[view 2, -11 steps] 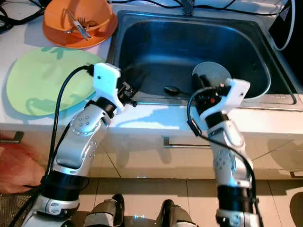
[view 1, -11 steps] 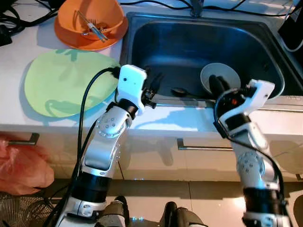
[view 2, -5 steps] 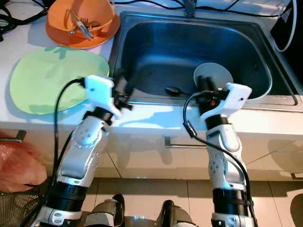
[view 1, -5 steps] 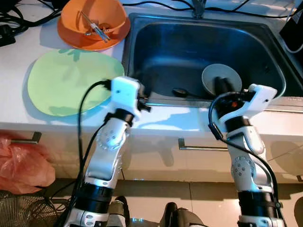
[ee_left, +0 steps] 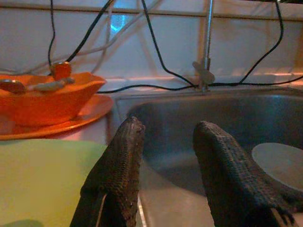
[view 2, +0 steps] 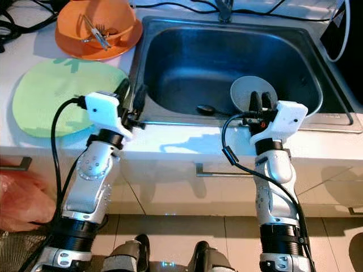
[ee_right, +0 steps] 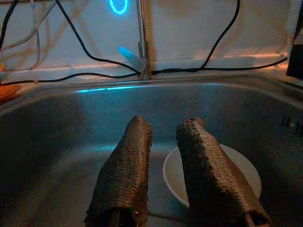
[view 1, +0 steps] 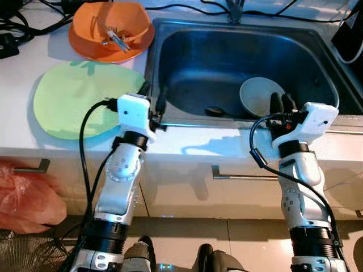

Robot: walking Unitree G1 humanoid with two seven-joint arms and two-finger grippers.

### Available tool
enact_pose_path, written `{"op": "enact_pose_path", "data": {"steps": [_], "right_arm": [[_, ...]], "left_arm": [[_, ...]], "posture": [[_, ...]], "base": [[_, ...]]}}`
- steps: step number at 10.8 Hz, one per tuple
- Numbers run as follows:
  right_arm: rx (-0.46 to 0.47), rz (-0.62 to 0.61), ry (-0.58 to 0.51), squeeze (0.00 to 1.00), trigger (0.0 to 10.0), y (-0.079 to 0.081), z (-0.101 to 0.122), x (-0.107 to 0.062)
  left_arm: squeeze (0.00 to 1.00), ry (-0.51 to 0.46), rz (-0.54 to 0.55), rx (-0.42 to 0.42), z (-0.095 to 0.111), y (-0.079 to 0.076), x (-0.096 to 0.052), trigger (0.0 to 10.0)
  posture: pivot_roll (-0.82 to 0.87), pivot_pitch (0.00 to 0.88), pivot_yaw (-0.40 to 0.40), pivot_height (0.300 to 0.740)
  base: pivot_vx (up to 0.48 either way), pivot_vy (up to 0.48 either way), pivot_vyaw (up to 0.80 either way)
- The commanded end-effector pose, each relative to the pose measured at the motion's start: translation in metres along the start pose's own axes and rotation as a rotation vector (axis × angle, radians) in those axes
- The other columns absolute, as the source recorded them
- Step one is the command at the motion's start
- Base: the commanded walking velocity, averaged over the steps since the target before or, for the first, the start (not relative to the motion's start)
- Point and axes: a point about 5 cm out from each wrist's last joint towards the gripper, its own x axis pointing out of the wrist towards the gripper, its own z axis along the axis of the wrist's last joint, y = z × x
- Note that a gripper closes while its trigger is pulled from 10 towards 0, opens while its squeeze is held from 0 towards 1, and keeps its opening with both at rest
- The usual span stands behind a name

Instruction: Kitchen organization

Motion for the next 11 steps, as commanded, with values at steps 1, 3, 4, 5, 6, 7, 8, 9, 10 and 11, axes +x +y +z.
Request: {"op": "enact_pose_path", "data": {"steps": [1, 3, 4, 5, 6, 7, 8, 9, 10, 11], "right_arm": [[-0.006, -0.06, 0.112, 0.0, 10.0, -0.011, -0.024, -0.013], [0.0, -0.04, 0.083, 0.0, 10.0, -0.003, -0.019, -0.006], [-0.001, -0.042, 0.076, 0.0, 10.0, -0.004, -0.019, -0.003], [-0.011, -0.039, 0.082, 0.0, 10.0, -0.002, -0.022, -0.001], [-0.013, -0.031, 0.042, 0.0, 10.0, 0.002, -0.012, 0.002], [-0.024, -0.031, -0.009, 0.0, 10.0, 0.001, 0.0, 0.007], [-0.024, -0.032, -0.028, 0.0, 10.0, 0.001, 0.005, 0.01], [-0.03, -0.021, -0.042, 0.0, 10.0, 0.004, 0.007, 0.015], [-0.032, -0.018, -0.052, 0.0, 10.0, 0.004, 0.01, 0.016], [-0.031, -0.021, -0.059, 0.0, 10.0, 0.003, 0.013, 0.017]], "left_arm": [[0.0, 0.102, 0.028, 0.008, -0.02, 0.007, -0.01, 10.0], [0.0, 0.05, -0.005, -0.001, -0.008, 0.0, -0.001, 10.0], [0.0, 0.031, -0.017, -0.01, -0.004, -0.004, 0.003, 10.0], [0.0, 0.035, -0.029, -0.018, -0.007, -0.009, 0.004, 10.0], [0.0, 0.01, -0.038, -0.029, -0.002, -0.012, 0.006, 10.0], [0.0, -0.033, -0.042, -0.022, 0.008, -0.014, 0.01, 10.0], [0.0, -0.053, -0.046, -0.014, 0.012, -0.015, 0.012, 10.0], [0.0, -0.061, -0.038, -0.017, 0.014, -0.016, 0.014, 10.0], [0.0, -0.068, -0.028, -0.02, 0.015, -0.015, 0.013, 10.0], [0.0, -0.077, -0.023, -0.02, 0.017, -0.014, 0.014, 10.0]], "posture": [[0.15, 0.24, -0.012, 0.74], [0.16, 0.232, -0.008, 0.74], [0.17, 0.225, -0.006, 0.74], [0.16, 0.222, -0.005, 0.74], [0.15, 0.22, -0.007, 0.74], [0.15, 0.217, -0.015, 0.74], [0.15, 0.216, -0.018, 0.74], [0.15, 0.214, -0.025, 0.74], [0.15, 0.214, -0.031, 0.74], [0.15, 0.214, -0.033, 0.74]], "base": [[0.0, 0.0, 0.0], [0.0, 0.0, 0.0], [0.0, 0.0, 0.0], [0.0, 0.0, 0.0], [0.0, 0.0, 0.0], [0.0, 0.0, 0.0], [0.0, 0.0, 0.0], [0.0, 0.0, 0.0], [0.0, 0.0, 0.0], [0.0, 0.0, 0.0]]}}
